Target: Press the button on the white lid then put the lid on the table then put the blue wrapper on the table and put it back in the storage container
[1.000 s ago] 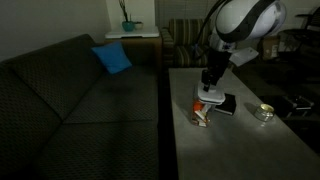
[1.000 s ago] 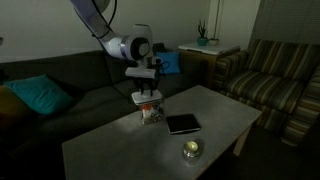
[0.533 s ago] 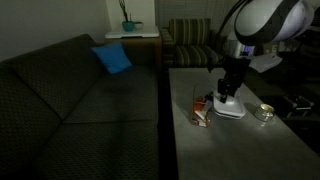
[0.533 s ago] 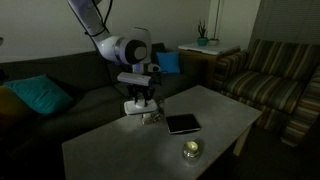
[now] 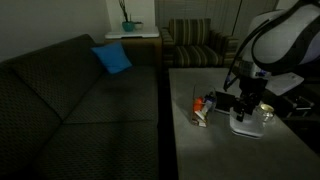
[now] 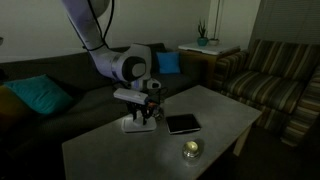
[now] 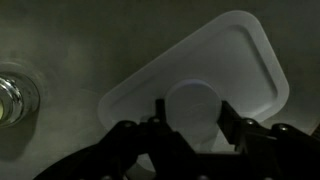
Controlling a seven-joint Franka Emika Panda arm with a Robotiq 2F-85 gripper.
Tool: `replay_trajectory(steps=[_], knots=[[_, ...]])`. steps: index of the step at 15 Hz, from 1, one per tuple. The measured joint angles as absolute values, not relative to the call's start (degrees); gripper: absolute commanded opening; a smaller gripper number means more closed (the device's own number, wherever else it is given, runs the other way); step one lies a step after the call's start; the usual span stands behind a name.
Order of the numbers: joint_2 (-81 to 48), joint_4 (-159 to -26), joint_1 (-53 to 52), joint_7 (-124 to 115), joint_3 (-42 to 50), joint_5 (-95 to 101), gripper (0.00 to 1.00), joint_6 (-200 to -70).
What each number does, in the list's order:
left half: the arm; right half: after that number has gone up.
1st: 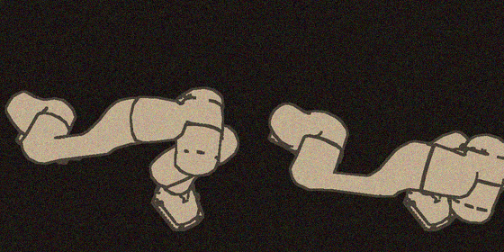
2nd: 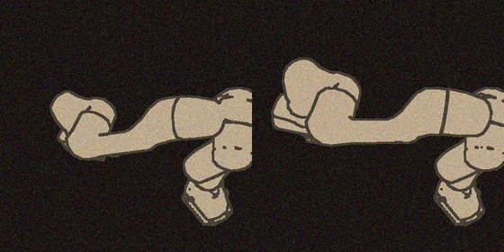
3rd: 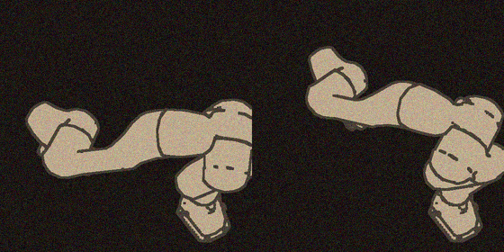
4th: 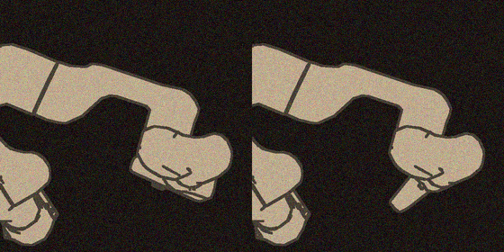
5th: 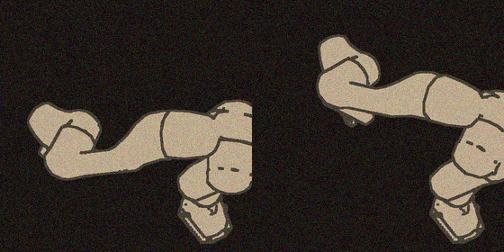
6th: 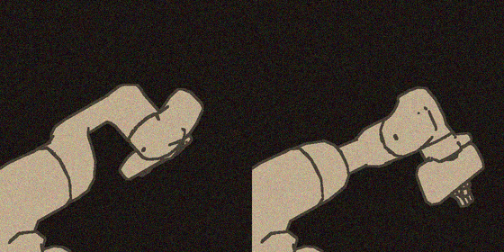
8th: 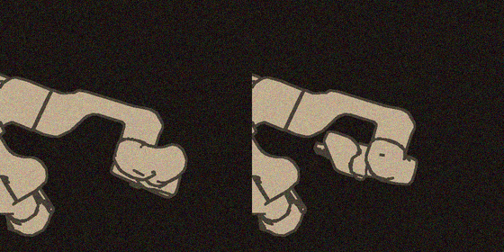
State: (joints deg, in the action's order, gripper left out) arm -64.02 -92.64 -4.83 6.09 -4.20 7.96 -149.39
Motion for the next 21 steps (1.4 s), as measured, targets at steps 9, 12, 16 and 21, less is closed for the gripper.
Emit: replay_trajectory(steps=[9, 12, 16, 21], knots=[[-76.3, -85.1, -6.0, -4.4, -0.7, 5.4, 0.29, -163.5], [-79.5, -80.7, -6.2, -6.0, -0.4, 4.4, 0.29, -164.8], [-82.7, -74.8, -6.6, -6.5, -0.4, 3.7, 0.29, -165.1], [-84.3, -71.7, -6.8, -6.5, -0.5, 3.6, 0.47, -165.9]])
